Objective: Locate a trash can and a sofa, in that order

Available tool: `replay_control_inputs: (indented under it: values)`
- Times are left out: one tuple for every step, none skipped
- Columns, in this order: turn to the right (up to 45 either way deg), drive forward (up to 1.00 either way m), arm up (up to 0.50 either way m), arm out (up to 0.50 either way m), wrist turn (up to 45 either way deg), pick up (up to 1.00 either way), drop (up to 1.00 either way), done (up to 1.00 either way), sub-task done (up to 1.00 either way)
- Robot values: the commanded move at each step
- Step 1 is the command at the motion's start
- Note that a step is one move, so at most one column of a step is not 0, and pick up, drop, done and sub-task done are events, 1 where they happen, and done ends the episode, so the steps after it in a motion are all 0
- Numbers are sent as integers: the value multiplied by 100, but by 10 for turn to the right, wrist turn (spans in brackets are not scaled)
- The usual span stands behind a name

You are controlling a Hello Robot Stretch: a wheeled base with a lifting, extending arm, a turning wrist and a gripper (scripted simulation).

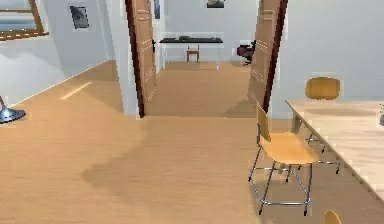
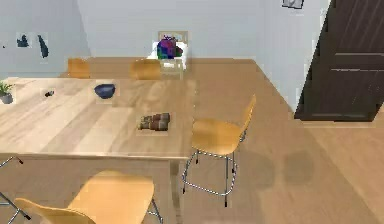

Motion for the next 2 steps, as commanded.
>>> replay_control_inputs:
  values:
    - [0, 100, 0, 0, 0, 0, 0, 0, 0]
    - [30, 0, 0, 0, 0, 0, 0, 0, 0]
